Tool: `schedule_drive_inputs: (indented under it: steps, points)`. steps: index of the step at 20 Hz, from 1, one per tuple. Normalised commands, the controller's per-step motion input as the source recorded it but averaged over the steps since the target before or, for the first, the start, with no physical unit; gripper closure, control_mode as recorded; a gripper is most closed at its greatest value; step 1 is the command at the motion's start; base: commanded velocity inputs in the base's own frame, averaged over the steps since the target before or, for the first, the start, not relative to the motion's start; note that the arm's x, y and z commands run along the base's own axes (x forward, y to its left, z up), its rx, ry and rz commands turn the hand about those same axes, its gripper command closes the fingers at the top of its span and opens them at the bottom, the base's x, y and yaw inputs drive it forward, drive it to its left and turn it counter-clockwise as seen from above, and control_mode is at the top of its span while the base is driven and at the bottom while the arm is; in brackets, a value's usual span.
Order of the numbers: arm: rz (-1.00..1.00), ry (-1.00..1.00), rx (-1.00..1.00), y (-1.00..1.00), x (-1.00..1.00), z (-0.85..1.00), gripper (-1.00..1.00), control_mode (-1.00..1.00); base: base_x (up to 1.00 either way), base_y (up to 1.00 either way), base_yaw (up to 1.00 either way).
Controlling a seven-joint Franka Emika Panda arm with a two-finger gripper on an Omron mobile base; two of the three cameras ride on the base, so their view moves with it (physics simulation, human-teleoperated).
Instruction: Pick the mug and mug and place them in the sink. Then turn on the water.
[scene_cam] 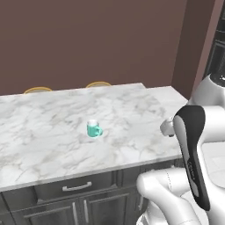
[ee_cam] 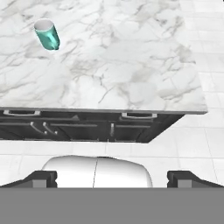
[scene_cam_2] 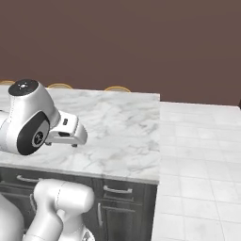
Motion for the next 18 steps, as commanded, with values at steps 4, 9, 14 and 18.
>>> schedule_drive_inputs:
  steps: [4,9,14,18]
  points:
    - [0.0,0.0,0.0,0.0,0.0,0.0,-1.0,1.0,0.15,0.62,-0.06]
    - [0.0,0.0,0.0,0.0,0.0,0.0,-1.0,1.0,0.46,0.42,-0.01]
    - [0.0,0.0,0.0,0.0,0.0,0.0,-1.0,1.0,0.5,0.07,0.0]
    - [0.0,0.0,0.0,0.0,0.0,0.0,-1.0,1.0,0.26,0.0,0.04]
